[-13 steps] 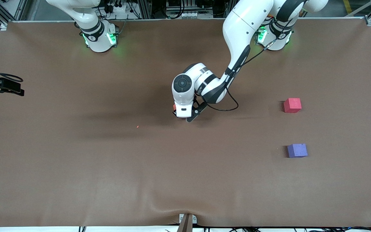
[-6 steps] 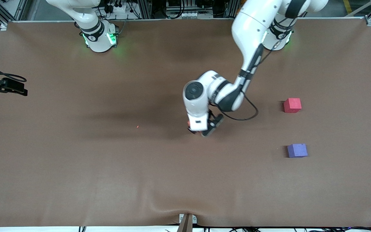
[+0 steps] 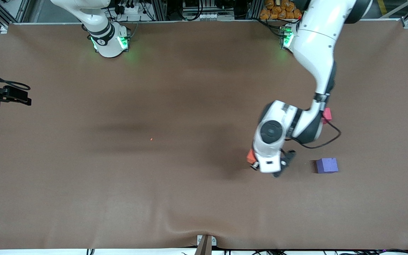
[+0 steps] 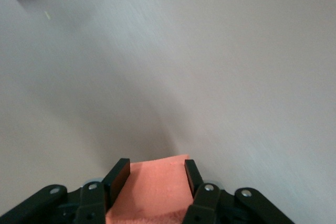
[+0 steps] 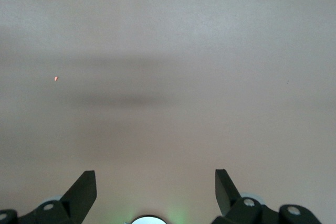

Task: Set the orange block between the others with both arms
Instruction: 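Carry the orange cube with the left gripper toward the pink and purple cubes, then lower the orange cube between the pink and purple cubes with the left gripper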

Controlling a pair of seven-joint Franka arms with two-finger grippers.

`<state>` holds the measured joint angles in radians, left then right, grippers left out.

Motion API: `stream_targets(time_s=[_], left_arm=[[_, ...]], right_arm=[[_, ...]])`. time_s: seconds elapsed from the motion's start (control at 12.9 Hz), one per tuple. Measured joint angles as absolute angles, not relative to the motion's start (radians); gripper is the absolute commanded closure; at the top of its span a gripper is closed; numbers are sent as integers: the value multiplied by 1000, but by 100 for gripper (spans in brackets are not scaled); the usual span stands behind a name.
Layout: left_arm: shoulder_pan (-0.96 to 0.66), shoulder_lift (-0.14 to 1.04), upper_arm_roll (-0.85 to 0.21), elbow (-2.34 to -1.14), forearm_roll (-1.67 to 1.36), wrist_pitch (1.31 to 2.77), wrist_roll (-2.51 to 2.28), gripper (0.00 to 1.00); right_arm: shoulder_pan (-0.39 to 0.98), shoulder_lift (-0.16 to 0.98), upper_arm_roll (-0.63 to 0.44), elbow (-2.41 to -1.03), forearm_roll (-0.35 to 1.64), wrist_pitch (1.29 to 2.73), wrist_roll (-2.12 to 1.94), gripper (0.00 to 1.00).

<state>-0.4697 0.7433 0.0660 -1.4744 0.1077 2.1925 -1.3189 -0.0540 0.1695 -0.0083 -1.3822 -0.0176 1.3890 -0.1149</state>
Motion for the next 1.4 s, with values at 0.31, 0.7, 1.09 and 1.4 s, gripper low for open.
stream_targets(time_s=[0.31, 0.7, 1.09, 1.4], left_arm=[[-357, 619, 65, -1638, 108, 2185, -1097, 100], [-193, 462, 61, -1856, 108, 2177, -644, 100], [-24, 442, 24, -1896, 78, 2178, -247, 100], [64, 441, -19, -1911, 70, 2179, -75, 100]], right_arm=[[-54, 170, -4, -1382, -18, 1389, -115, 0], [-53, 170, 0, -1382, -18, 1391, -115, 0], [-54, 170, -1, -1382, -18, 1392, -115, 0], [-54, 170, -3, -1382, -18, 1392, -115, 0]])
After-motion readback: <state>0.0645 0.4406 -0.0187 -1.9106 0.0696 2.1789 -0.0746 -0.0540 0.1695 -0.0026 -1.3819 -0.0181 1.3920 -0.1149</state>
